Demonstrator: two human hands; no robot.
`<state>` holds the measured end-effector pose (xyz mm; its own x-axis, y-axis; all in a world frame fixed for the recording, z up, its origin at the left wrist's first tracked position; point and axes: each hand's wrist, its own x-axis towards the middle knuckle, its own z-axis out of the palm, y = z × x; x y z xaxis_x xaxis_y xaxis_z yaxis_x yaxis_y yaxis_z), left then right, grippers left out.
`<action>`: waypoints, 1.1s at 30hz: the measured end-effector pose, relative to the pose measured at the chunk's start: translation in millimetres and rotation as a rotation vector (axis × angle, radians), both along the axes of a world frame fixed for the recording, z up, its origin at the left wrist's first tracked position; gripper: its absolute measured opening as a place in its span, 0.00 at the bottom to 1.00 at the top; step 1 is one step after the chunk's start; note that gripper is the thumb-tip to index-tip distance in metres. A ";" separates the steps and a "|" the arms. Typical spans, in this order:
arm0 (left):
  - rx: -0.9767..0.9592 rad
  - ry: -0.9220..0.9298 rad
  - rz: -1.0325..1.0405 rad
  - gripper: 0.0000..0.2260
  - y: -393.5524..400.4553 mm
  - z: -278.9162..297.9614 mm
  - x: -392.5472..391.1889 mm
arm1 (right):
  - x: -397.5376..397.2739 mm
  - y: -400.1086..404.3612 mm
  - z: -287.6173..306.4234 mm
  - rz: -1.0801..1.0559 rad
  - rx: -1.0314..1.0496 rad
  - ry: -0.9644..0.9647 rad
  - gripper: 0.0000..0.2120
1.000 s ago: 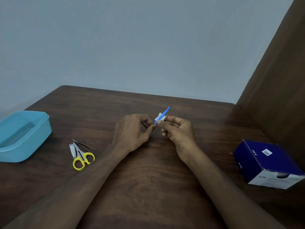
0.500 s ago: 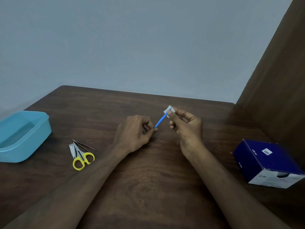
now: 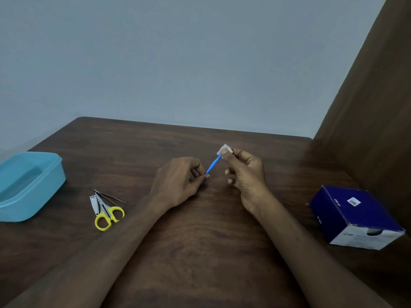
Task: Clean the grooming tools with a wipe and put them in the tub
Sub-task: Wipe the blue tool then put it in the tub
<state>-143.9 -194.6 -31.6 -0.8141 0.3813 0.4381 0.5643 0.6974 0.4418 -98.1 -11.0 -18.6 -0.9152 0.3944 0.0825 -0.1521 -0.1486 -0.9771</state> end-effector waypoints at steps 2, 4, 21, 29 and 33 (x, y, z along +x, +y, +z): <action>0.008 0.004 -0.002 0.09 0.4 -1.3 -0.9 | -0.1 0.3 -0.5 0.004 0.029 -0.007 0.05; 0.024 0.010 -0.008 0.09 0.2 -2.5 -2.0 | -0.6 1.7 -0.1 -0.067 0.031 0.016 0.04; 0.147 -0.064 -0.159 0.05 -0.1 2.0 -0.2 | -3.5 6.6 3.0 -0.285 -0.116 0.094 0.02; 0.126 0.068 -0.167 0.04 -1.4 2.4 2.7 | -2.4 0.5 -2.9 -0.148 0.043 0.027 0.07; 0.137 0.086 -0.138 0.04 -1.0 0.5 0.4 | -3.3 1.9 -4.4 -0.084 0.039 0.011 0.05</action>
<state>-143.5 -195.6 -31.1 -0.7152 0.4189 0.5595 0.6905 0.5472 0.4730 -101.4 -9.1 -23.0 -0.8782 0.4657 0.1089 -0.1730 -0.0971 -0.9801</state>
